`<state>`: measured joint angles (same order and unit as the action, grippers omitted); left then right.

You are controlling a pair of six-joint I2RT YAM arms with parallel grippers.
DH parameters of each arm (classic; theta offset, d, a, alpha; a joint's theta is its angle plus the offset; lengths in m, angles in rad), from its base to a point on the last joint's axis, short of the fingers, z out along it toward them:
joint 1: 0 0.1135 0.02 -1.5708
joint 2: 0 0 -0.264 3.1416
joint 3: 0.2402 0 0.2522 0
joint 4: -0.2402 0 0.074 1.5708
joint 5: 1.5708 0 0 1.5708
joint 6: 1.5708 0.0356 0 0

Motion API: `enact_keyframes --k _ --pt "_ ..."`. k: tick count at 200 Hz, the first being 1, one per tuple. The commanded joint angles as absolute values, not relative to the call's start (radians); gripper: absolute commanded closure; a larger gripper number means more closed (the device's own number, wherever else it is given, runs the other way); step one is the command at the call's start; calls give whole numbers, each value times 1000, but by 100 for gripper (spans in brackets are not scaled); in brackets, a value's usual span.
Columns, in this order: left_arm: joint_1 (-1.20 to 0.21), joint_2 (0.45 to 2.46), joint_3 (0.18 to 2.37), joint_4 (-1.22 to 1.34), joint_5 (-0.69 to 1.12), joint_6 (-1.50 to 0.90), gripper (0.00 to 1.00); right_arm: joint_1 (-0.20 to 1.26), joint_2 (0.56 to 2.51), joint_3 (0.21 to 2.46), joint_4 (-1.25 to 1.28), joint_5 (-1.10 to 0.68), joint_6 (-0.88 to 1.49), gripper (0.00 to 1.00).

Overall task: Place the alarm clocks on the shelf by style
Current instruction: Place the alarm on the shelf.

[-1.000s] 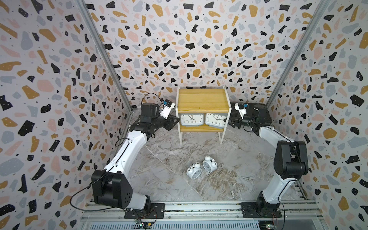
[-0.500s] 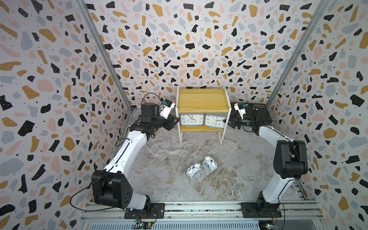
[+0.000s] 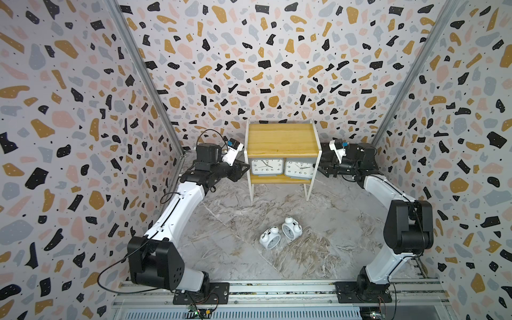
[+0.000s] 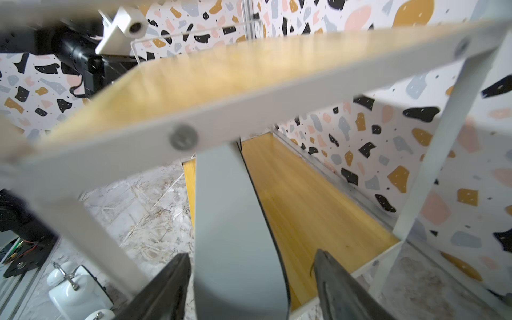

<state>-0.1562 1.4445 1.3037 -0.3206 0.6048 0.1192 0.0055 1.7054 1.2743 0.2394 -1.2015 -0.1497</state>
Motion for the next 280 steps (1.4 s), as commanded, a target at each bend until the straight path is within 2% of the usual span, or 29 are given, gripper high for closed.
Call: enact_keyframes --k 1,31,77,110,155,280 --pt "-146 1453 1310 -301 614 128 62 -19 1621 1256 259 -1206 -122 24" --pt "-146 1451 1311 -301 617 125 62 -40 1603 1232 177 -1165 -177 35" --pt "-145 1447 1309 -302 616 125 62 -40 1595 1163 165 -1125 -189 69" --pt "-146 1447 1308 -302 617 124 62 -41 1616 1151 171 -1109 -163 83" --pt "-146 1448 1308 -303 622 125 62 -39 1642 1144 209 -1123 -126 84" --pt "-146 1454 1314 -310 629 126 62 -2 1675 1174 189 -1133 -123 80"
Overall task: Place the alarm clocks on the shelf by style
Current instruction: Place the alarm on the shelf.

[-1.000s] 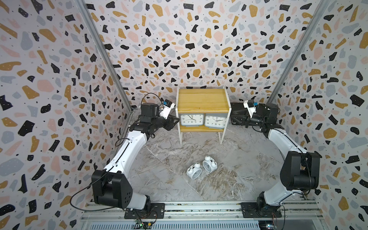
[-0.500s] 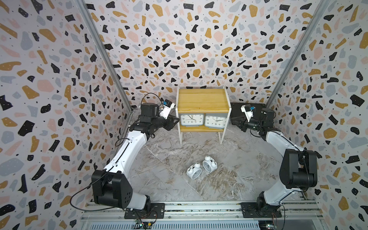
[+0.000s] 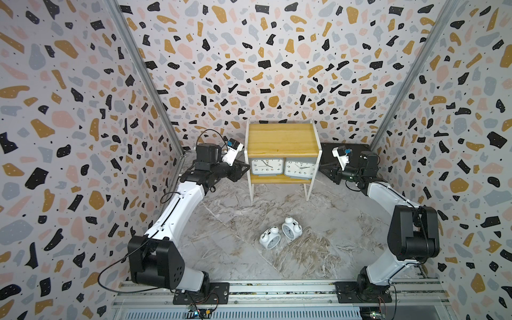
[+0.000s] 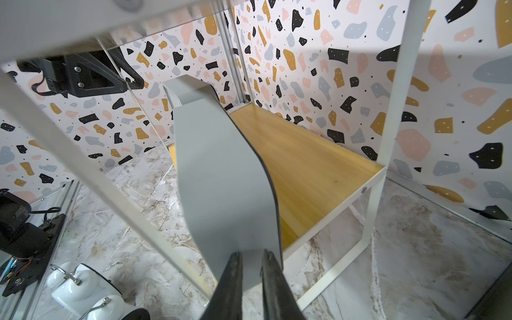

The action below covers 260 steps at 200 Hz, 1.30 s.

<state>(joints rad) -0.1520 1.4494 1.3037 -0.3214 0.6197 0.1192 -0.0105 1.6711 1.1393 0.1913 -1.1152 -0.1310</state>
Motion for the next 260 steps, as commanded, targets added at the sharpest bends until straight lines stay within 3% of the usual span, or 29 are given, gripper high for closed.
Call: enact_keyframes --k 1,143,221,260 --pt "-146 1454 1313 -310 630 126 62 -1 1675 1175 189 -1133 -123 80" --pt "-146 1460 1317 -311 636 126 62 15 1696 1201 174 -1121 -123 75" --pt "-146 1425 1321 -335 625 141 55 -13 1616 1187 105 -1060 -158 41" --pt "-146 1382 1319 -349 616 133 51 -39 1541 1132 89 -993 -148 32"
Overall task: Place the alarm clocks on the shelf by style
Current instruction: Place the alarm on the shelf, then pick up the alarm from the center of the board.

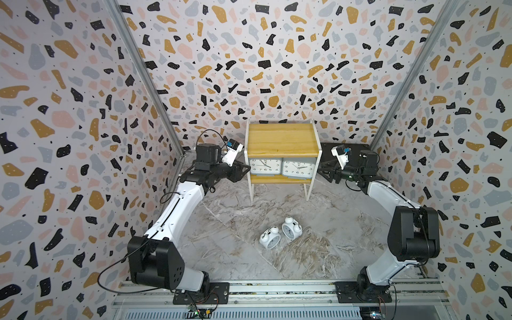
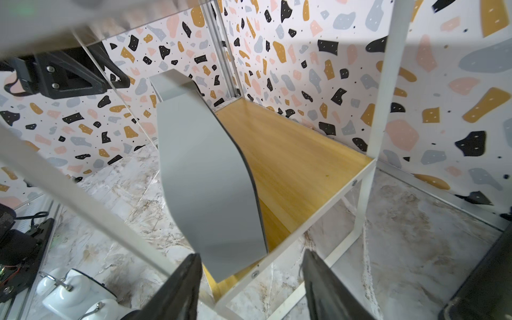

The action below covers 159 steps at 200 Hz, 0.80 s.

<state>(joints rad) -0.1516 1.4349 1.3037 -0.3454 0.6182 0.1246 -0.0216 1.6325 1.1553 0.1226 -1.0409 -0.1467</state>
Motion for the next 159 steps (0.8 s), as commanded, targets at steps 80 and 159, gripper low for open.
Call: enact_keyframes --k 80,159 --pt "-155 1157 1096 -365 689 30 49 -45 1256 839 210 -741 81 31" --pt "-270 911 828 -400 719 -82 46 -14 963 570 128 -613 240 32"
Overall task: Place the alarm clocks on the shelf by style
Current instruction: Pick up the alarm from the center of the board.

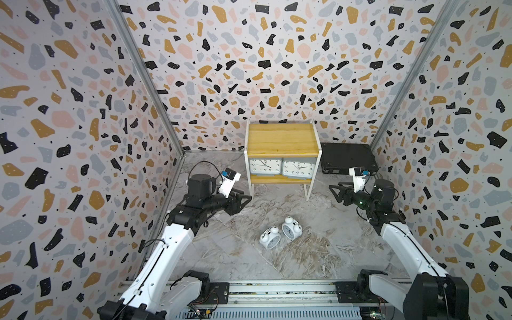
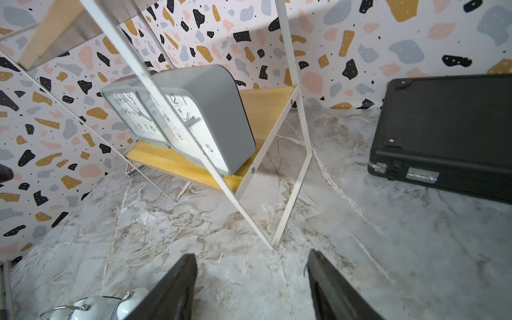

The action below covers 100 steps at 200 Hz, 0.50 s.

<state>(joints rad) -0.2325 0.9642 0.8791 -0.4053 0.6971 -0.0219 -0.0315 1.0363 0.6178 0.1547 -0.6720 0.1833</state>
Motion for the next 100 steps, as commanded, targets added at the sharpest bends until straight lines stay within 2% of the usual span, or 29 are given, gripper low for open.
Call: enact_keyframes --k 1,50,100 --pt "-273 908 827 -400 718 -83 46 -13 958 568 126 -613 240 32" --pt "-386 806 681 -367 676 -160 46 31 819 471 58 -550 261 33" --pt "-485 790 595 -321 618 -179 47 63 746 425 44 -531 272 33"
